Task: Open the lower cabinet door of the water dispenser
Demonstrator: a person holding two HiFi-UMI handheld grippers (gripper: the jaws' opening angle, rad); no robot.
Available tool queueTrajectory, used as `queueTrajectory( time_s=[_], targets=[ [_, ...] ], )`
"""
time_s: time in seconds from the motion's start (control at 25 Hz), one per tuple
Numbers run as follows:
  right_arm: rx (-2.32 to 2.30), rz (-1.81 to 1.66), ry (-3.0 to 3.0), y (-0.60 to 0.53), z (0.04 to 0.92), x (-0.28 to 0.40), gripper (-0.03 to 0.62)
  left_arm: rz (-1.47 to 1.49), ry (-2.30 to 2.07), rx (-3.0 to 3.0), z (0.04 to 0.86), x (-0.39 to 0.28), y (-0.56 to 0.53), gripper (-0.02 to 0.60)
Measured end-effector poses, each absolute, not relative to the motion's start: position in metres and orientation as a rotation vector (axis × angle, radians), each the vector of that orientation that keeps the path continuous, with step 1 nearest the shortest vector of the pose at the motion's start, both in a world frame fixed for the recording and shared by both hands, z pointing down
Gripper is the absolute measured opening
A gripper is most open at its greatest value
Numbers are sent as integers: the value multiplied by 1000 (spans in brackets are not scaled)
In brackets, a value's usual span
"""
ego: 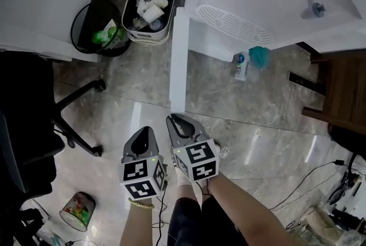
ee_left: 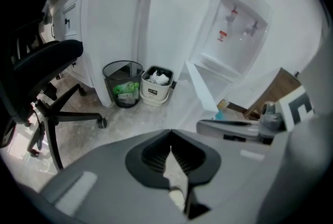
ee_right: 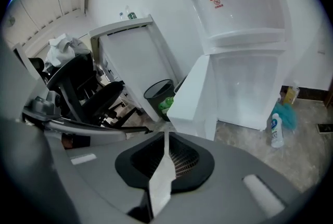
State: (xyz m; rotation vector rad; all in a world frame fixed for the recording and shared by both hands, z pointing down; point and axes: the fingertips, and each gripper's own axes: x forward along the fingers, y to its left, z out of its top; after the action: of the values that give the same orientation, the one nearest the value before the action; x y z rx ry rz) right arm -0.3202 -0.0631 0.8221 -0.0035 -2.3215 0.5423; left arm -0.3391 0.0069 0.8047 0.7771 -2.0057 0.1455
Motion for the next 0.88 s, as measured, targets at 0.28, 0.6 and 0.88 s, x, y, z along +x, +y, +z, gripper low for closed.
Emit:
queueTrajectory(
  time_s=[0.28,0.6,0.88],
  targets=[
    [135,591,-2340,-92,780,-277,-2,120,-1965,851,777,-311,-27,8],
    [331,630,-2301,-146,716,-213,-2,132,-1886,932,720,-261,-72,8],
    [405,656,-2270,-163,697,-186,-2,173,-1848,965,704,-243,-89,8]
  ],
)
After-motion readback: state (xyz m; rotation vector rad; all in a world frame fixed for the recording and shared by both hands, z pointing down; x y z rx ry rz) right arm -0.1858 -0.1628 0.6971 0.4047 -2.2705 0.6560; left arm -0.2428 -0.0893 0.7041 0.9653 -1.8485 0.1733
